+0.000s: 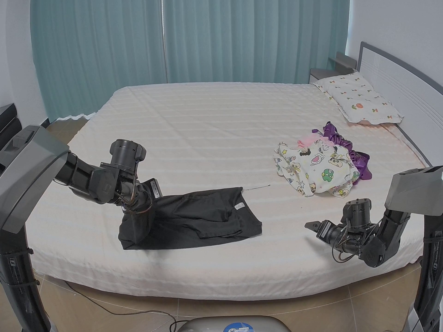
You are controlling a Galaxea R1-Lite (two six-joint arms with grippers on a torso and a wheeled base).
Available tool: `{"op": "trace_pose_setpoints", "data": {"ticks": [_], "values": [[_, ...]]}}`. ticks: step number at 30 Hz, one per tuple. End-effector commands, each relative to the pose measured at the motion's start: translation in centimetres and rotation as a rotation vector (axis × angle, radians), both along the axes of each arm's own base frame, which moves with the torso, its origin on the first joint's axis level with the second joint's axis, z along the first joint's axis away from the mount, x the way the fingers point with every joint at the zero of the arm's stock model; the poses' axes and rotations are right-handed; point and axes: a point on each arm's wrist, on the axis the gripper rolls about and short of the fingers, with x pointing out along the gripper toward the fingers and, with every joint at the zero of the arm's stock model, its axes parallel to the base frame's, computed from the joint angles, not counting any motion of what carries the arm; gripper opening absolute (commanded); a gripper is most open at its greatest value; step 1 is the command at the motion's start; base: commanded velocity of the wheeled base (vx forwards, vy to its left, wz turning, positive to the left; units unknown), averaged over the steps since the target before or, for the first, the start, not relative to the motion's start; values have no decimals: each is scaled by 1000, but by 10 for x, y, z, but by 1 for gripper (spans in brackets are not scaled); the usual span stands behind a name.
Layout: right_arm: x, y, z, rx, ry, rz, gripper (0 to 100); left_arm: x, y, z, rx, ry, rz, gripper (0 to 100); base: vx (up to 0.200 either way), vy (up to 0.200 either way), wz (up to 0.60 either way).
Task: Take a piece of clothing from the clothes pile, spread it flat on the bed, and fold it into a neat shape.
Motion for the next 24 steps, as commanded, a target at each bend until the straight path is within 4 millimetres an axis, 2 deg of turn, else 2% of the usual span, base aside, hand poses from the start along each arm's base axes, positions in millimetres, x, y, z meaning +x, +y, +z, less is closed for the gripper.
{"op": "trace_pose_setpoints", "data": {"ticks": [1, 10, 12, 16, 21, 24], "values": [[0, 1, -1, 0, 2, 2, 100, 9, -26, -8, -17, 11, -24, 0, 0, -200, 0], [-1, 1, -2, -1, 5, 4, 100, 26, -55, -21, -13, 29, -32, 0, 0, -200, 0], [-1, 2, -2, -1, 7, 8, 100, 39, -60, -31, 12, 7, 1, 0, 0, 0, 0], [-2, 2, -2, -2, 10, 8, 100, 44, -72, -42, 16, 31, 17, 0, 0, 0, 0], [-2, 3, -2, -2, 10, 10, 100, 44, -90, -43, -6, 40, 13, 0, 0, 0, 0], [-2, 3, -2, -2, 10, 10, 100, 52, -98, -42, -50, 20, 40, 0, 0, 0, 0]]}}
